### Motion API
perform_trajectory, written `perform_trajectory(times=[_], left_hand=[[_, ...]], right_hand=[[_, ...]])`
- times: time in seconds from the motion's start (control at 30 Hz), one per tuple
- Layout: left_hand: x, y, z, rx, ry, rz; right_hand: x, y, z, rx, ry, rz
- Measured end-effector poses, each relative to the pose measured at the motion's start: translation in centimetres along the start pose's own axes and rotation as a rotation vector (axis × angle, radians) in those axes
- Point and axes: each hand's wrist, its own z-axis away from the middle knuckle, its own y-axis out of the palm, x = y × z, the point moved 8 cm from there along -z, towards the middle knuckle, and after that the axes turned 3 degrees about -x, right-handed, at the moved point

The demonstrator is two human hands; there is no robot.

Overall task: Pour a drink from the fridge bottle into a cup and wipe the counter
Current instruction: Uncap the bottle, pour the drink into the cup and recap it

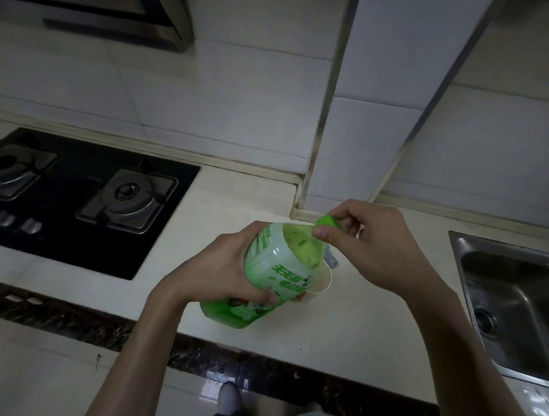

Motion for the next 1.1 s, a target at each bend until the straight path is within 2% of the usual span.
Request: perform_trajectory(times=[0.2, 0.3, 0.43, 0.53, 0.6, 0.63, 0.7, 0.73, 0.97, 1.03, 1.1], left_hand=[[0.3, -0.1, 0.4, 0.001, 0.019, -0.056], [0.7, -0.3, 0.7, 0.003, 0.022, -0.022], [1.2, -0.8, 1.2, 0.032, 0.01, 0.086], [1.1, -1.0, 1.6, 0.038, 0.026, 0.121], [1.2, -1.2, 1.7, -0.009, 0.031, 0.115], [1.2, -1.3, 1.8, -0.048, 0.032, 0.1], [1.5, -1.8, 1.8, -0.113, 0.033, 0.058], [1.6, -2.0, 1.9, -0.125, 0.034, 0.048], [2.1, -4.0, 2.9, -0.076, 0.047, 0.146], [2.4, -4.4, 2.9, -0.083, 0.044, 0.135], [2.8, -4.9, 2.9, -0.135, 0.043, 0.111]], right_hand=[[0.1, 1.1, -0.8, -0.109, -0.049, 0.319], [0.1, 2.1, -1.0, -0.036, -0.061, 0.403], [2.5, 2.3, -1.0, -0.022, -0.262, 0.326], [4.0, 2.6, -1.1, -0.119, -0.425, 0.315], [4.0, 2.8, -1.5, -0.186, -0.379, 0.307], [3.6, 3.0, -2.1, -0.184, -0.284, 0.318], [2.2, 4.1, -2.9, -0.082, -0.079, 0.357], [2.2, 4.4, -3.0, -0.062, -0.071, 0.384], [7.2, 4.0, -2.5, -0.244, -0.547, 0.328], [7.7, 4.5, -3.1, -0.275, -0.562, 0.333], [7.1, 5.3, -4.4, -0.263, -0.393, 0.388]])
